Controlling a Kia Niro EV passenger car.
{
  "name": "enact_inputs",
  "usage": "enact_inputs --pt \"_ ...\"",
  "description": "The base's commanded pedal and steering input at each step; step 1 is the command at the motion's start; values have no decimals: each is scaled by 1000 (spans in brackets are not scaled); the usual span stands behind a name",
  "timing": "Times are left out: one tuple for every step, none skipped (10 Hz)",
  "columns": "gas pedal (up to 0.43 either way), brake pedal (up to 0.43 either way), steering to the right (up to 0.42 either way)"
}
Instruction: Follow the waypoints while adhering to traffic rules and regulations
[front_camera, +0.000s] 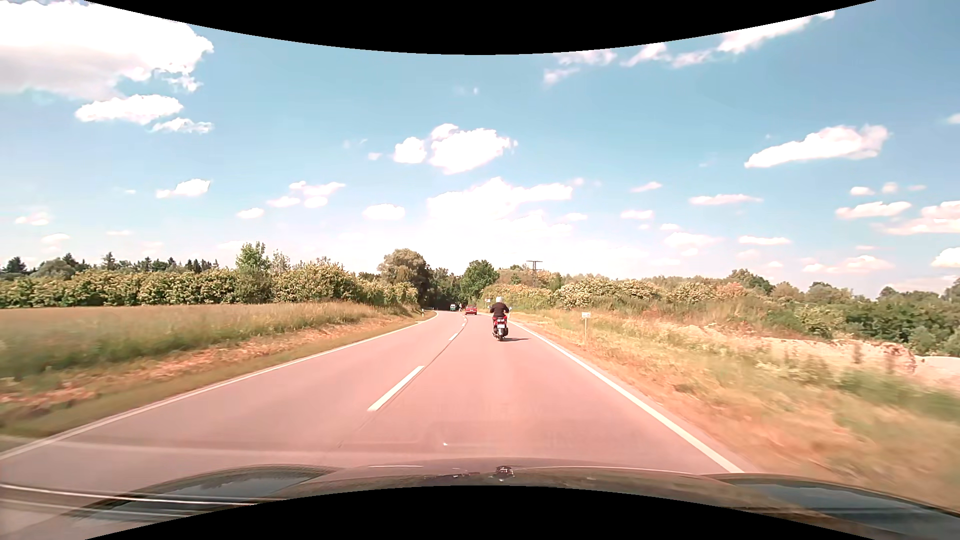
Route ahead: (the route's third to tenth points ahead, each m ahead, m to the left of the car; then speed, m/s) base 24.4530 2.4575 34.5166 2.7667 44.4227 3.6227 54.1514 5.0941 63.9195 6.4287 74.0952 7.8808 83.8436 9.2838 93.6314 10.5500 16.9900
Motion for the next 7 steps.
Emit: enact_inputs --pt "220 12 -11" --pt "220 12 -11" --pt "220 12 -11" --pt "220 12 -11" --pt "220 12 -12" --pt "220 12 -12" --pt "220 12 -12"
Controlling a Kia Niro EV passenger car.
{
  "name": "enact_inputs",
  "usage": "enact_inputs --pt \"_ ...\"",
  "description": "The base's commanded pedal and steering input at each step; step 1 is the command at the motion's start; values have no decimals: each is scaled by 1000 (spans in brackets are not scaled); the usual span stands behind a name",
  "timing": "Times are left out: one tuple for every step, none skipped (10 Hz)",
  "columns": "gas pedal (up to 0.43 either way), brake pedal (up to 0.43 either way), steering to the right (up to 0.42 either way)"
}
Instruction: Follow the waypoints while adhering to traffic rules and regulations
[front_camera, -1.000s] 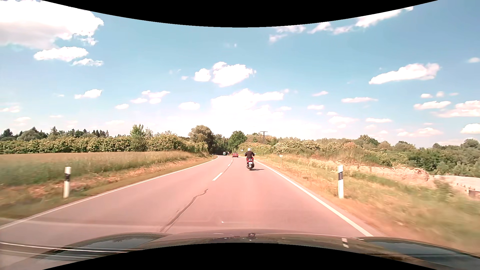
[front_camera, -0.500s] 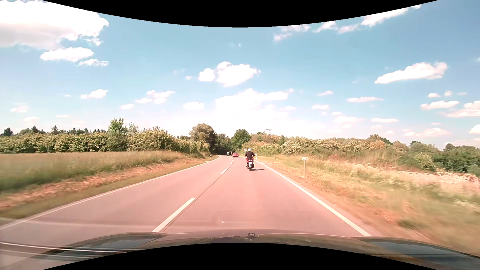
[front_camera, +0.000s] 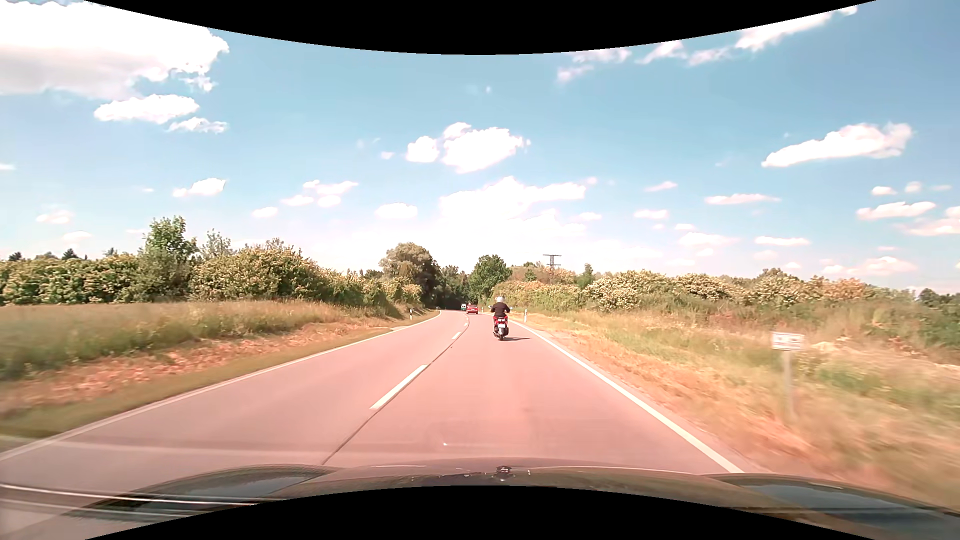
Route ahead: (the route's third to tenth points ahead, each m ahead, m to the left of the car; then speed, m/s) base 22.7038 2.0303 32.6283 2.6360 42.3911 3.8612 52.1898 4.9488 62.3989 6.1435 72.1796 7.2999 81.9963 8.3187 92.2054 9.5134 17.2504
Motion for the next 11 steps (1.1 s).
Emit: enact_inputs --pt "220 12 -12" --pt "209 12 -12" --pt "177 12 -12" --pt "169 12 -12" --pt "169 12 -11" --pt "169 12 -9" --pt "169 12 -7" --pt "169 12 -7" --pt "169 12 -7" --pt "169 12 -7" --pt "169 12 -7"
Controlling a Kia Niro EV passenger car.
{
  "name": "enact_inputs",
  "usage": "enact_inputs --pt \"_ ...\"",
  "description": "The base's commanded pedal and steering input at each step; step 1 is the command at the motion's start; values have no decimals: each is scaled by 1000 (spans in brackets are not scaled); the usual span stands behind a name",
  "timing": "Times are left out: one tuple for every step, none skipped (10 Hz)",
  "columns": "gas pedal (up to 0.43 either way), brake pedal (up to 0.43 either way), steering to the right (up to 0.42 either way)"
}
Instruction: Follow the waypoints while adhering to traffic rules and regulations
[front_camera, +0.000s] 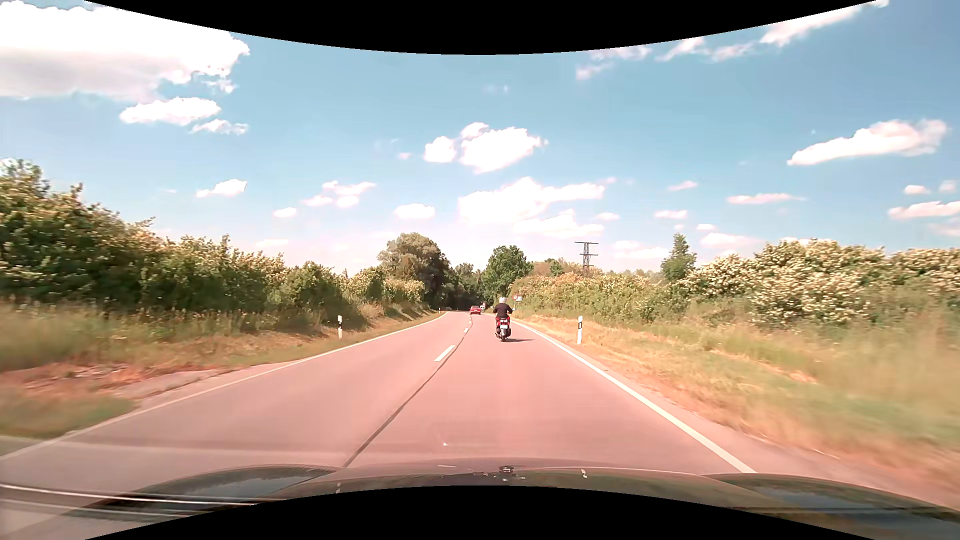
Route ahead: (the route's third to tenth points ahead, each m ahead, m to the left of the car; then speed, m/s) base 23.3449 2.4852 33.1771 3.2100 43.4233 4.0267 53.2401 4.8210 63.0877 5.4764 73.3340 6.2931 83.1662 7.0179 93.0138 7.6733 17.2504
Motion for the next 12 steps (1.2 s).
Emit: enact_inputs --pt "169 12 -8" --pt "169 12 -8" --pt "169 12 -9" --pt "169 12 -9" --pt "169 6 -9" --pt "169 12 -11" --pt "169 12 -11" --pt "169 12 -11" --pt "169 12 -11" --pt "169 12 -11" --pt "169 12 -11" --pt "169 12 -10"
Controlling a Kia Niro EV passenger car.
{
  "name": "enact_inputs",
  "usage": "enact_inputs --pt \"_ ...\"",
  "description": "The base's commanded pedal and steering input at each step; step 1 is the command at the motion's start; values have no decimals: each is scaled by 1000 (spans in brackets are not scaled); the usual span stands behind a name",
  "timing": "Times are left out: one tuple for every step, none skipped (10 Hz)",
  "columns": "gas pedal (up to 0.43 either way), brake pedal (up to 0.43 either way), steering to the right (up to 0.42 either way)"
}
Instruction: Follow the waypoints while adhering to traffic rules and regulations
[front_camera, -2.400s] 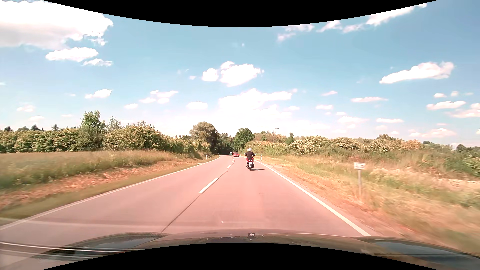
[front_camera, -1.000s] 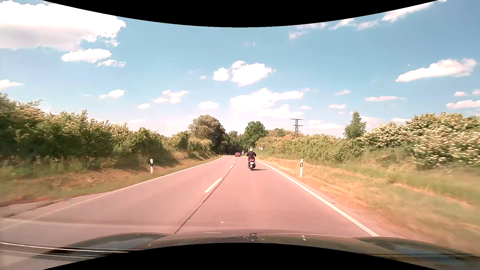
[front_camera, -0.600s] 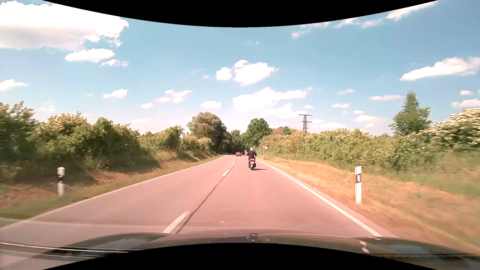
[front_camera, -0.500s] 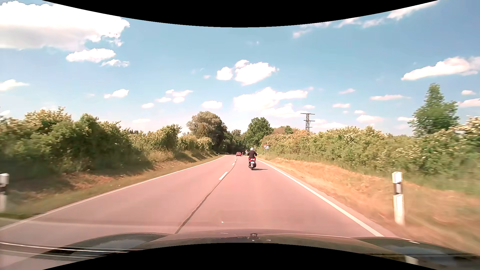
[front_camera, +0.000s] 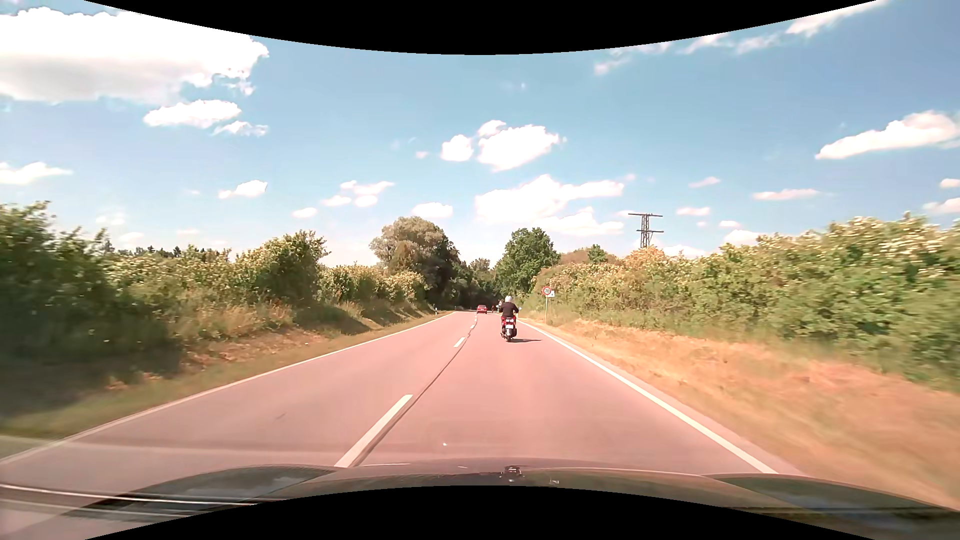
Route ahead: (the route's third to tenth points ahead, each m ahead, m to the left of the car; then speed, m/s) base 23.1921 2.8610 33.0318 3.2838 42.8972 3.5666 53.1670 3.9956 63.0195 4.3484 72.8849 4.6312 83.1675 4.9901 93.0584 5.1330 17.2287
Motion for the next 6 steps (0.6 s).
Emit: enact_inputs --pt "169 12 -10" --pt "169 12 -10" --pt "169 12 -9" --pt "169 12 -6" --pt "169 12 -4" --pt "169 12 -4"
